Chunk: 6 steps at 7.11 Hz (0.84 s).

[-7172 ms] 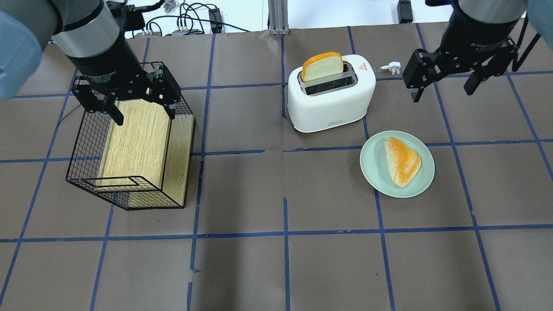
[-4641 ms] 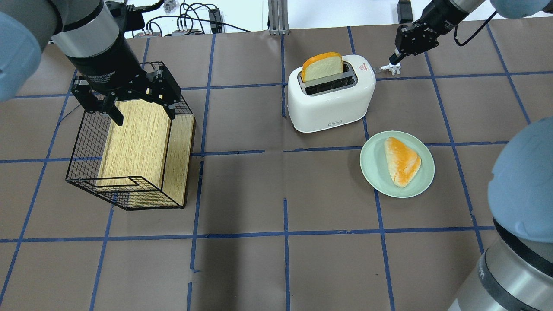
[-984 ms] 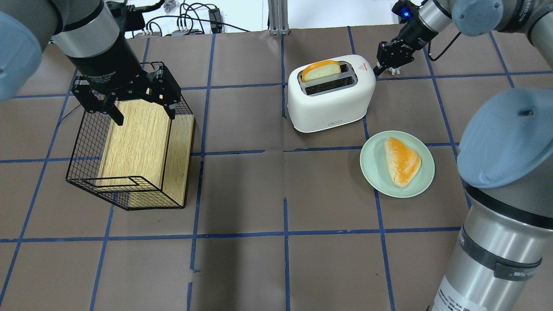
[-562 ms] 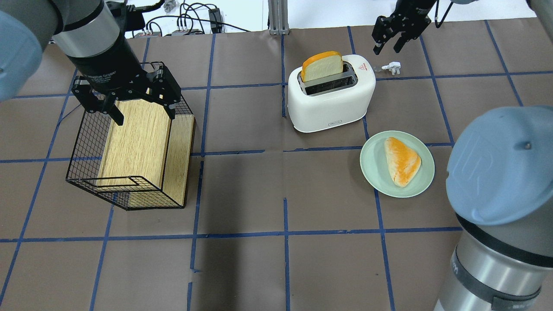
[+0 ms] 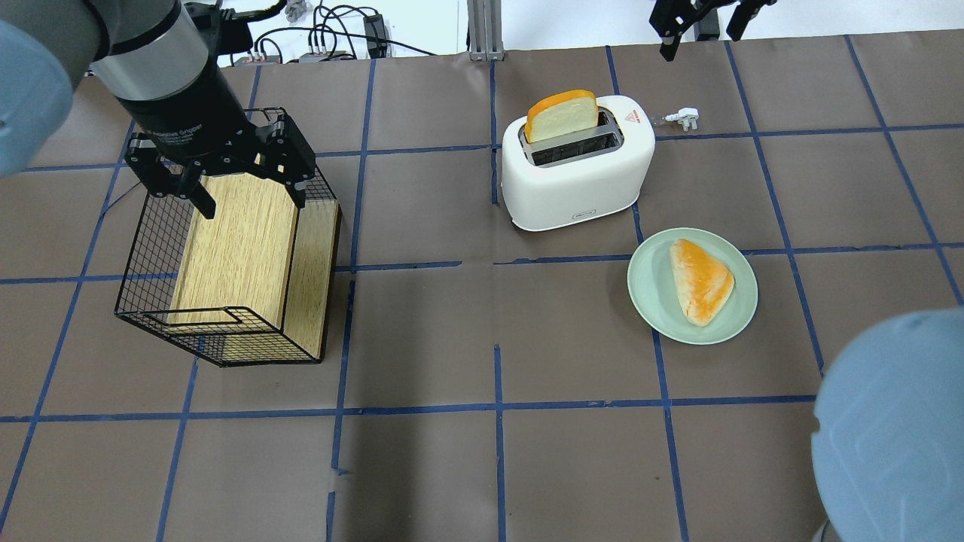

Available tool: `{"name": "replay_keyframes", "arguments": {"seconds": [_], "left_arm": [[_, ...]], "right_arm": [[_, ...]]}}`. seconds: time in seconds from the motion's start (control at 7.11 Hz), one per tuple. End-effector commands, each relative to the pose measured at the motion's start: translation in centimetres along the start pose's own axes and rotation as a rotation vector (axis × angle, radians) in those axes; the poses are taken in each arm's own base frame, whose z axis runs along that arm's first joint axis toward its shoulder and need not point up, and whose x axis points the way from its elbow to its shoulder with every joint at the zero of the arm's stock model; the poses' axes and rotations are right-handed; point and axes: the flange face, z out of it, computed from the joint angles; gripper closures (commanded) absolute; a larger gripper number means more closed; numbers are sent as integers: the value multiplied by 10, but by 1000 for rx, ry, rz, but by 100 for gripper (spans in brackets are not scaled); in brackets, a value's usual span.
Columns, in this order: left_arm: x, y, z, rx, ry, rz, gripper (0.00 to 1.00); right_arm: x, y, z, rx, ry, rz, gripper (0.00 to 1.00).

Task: Press toaster with right arm
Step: 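Lift the right gripper up and away from the toaster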

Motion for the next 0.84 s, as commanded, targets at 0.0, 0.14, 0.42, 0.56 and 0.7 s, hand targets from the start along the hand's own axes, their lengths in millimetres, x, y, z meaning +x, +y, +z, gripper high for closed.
{"name": "replay_keyframes", "arguments": {"seconds": [0.0,0.14,0.42,0.56,0.7], "left_arm": [[0,0,-1,3,0,0,0],[0,0,0,0,0,0,0],[-1,0,0,0,0,-1,0],[0,0,0,0,0,0,0],[0,0,0,0,0,0,0]], "right_arm": [[-23,53,-36,14,7,57,0],[-34,81,-34,9,4,57,0],[-51,135,-7,65,27,55,0],[-54,146,6,75,38,58,0],[-54,151,7,56,56,62,0]]}}
